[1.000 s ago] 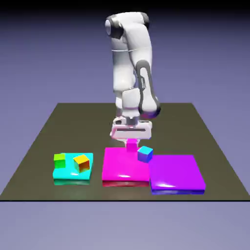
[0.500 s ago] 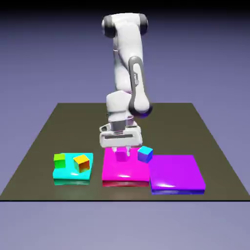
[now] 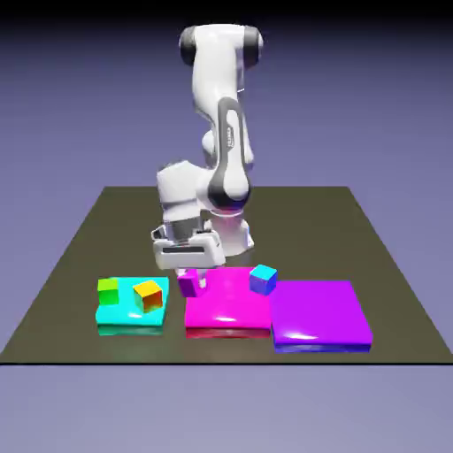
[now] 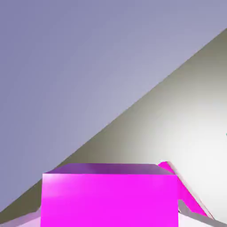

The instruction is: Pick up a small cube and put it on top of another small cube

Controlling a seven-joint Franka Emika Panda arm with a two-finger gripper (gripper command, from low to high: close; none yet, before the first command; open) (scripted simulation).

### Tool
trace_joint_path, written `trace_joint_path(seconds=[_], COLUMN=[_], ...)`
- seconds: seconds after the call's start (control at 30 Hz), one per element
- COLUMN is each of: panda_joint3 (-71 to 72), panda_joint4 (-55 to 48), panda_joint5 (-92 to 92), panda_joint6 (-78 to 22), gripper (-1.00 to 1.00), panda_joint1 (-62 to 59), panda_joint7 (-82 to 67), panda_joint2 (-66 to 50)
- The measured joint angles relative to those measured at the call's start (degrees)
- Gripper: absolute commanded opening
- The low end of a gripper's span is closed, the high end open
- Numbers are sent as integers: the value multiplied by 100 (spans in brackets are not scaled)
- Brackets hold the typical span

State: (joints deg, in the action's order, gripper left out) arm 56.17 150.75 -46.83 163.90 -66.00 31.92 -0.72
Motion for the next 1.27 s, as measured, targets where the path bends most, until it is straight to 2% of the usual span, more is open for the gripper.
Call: trace_joint_path(seconds=[0.8,0.9,1.03,1.07,1.13,1.27], panda_joint3=[-4998,-5061,-5225,-5262,-5263,-5092], panda_joint4=[-845,-894,-875,-871,-871,-890], panda_joint5=[5335,5524,5909,5990,5991,5611], panda_joint6=[-1909,-1785,-949,-771,-775,-1611], gripper=[-100,-100,-100,100,100,100], panda_joint1=[2500,2358,2456,2471,2472,2416], panda_joint7=[5578,5842,6136,6198,6198,5909], panda_joint2=[206,237,-593,-770,-770,60])
